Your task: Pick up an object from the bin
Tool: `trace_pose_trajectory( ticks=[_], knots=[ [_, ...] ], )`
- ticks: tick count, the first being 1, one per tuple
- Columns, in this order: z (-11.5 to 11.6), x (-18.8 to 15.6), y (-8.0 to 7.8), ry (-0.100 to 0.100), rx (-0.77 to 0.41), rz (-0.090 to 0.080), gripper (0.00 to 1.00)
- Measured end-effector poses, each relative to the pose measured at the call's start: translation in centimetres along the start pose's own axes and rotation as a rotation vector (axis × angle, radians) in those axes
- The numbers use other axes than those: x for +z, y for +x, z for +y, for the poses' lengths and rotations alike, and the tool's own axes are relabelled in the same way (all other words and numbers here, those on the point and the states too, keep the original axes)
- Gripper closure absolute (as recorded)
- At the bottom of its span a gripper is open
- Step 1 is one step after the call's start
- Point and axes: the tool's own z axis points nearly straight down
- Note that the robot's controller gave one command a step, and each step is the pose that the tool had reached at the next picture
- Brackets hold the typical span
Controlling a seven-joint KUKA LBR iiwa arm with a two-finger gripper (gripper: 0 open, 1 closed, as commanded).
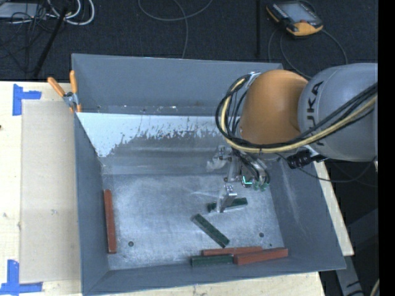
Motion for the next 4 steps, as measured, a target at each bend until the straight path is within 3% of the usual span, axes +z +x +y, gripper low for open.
trace_pose_trajectory(
  ticks=[1,2,3,4],
  knots=[
    [0.0,-0.4,-0.2,0.0,0.0,-0.007,0.0],
    [-3.5,7.7,1.0,0.0,-0.102,-0.018,1.0],
    [-3.5,7.7,1.0,0.0,-0.101,-0.018,1.0],
    [-3.2,-3.7,0.9,0.001,-0.13,-0.009,1.0]
  ],
)
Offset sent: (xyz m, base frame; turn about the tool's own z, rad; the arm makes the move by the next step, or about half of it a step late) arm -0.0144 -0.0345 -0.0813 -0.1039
